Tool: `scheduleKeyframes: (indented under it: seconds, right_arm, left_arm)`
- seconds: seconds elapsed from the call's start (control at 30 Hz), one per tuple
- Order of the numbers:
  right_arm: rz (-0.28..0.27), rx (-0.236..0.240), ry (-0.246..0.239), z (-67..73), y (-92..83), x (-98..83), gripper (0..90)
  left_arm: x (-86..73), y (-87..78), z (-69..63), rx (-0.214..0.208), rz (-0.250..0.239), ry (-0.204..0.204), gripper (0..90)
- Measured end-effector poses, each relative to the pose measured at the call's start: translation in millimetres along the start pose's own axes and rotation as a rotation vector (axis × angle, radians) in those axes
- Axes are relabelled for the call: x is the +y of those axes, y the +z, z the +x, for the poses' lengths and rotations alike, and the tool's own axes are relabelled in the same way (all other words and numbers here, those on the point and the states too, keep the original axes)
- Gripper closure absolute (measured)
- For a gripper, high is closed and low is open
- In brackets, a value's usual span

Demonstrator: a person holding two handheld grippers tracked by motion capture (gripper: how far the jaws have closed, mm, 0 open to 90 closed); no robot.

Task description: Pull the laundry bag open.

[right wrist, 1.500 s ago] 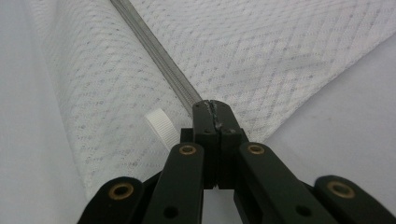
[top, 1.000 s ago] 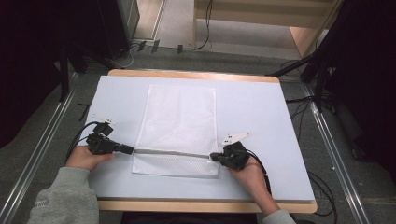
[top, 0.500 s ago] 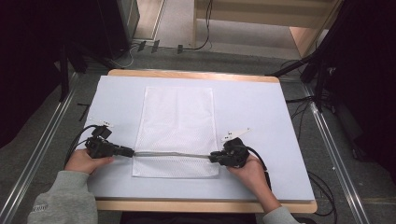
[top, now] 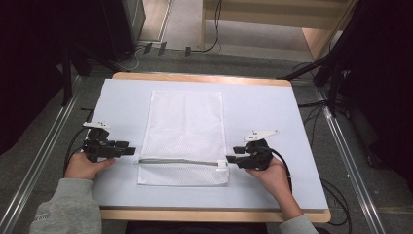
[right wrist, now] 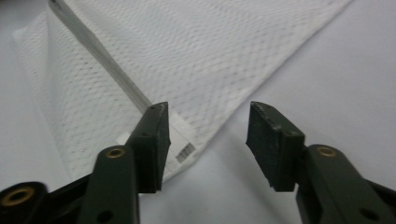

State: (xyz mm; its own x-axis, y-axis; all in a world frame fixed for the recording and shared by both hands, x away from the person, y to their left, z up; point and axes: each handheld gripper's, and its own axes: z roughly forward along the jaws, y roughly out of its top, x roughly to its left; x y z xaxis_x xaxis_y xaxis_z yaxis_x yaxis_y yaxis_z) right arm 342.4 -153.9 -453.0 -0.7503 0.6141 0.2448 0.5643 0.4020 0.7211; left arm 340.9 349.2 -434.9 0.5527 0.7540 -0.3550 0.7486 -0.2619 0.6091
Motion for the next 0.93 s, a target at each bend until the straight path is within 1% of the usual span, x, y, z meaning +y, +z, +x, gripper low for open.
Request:
scheduleKeyframes:
  seconds: [0.07, 0.13, 0.2, 0.27, 0.37, 0.43, 0.47, 0.5, 0.6, 0.73, 0.8, 0.9, 0.93]
  right_arm:
    - [-0.015, -0.018, 0.022, -5.9, -4.2, -1.3, 42.2]
    - [-0.026, -0.034, 0.037, -12.4, -8.4, -3.4, 37.8]
    - [-0.024, -0.055, 0.051, -18.4, -12.2, -6.3, 35.5]
    - [-0.026, -0.079, 0.057, -24.5, -15.7, -9.5, 34.0]
    - [-0.03, -0.111, 0.076, -33.6, -19.6, -13.4, 32.7]
    - [-0.037, -0.148, 0.088, -38.1, -21.1, -14.9, 32.6]
    - [-0.038, -0.154, 0.096, -40.5, -21.4, -15.4, 32.5]
    - [-0.045, -0.15, 0.106, -42.5, -21.3, -15.9, 32.4]
    - [-0.038, -0.169, 0.12, -47.4, -20.5, -17.1, 32.1]
    - [-0.031, -0.196, 0.129, -51.7, -18.6, -18.8, 30.0]
    - [-0.031, -0.217, 0.115, -53.3, -17.3, -19.9, 28.4]
    - [-0.021, -0.23, 0.098, -53.9, -15.2, -21.6, 24.6]
    - [-0.015, -0.234, 0.087, -54.1, -14.5, -22.2, 23.2]
  left_arm:
    - [0.1, -0.3, 1.8, 0.012, -0.007, 0.0, 40.4]
    - [0.2, -0.6, 3.3, 0.037, -0.012, -0.005, 38.8]
    - [0.2, -1.3, 5.1, 0.052, -0.024, -0.01, 37.6]
    - [0.3, -2.0, 7.0, 0.07, -0.031, -0.012, 36.6]
    - [1.6, -0.9, 11.2, 0.093, -0.029, -0.017, 35.9]
    - [2.6, 0.5, 13.5, 0.103, -0.021, -0.019, 35.5]
    - [2.9, 1.2, 14.3, 0.109, -0.02, -0.017, 35.5]
    - [3.2, 1.7, 15.3, 0.113, -0.016, -0.013, 35.3]
    - [3.0, 3.4, 17.0, 0.115, -0.013, -0.02, 34.2]
    - [2.5, 4.4, 17.6, 0.129, -0.003, -0.016, 32.6]
    - [2.3, 4.8, 18.6, 0.134, -0.005, -0.012, 30.8]
    - [2.0, 5.5, 19.9, 0.135, -0.001, -0.021, 29.3]
    - [2.1, 5.6, 20.5, 0.137, 0.004, -0.018, 28.6]
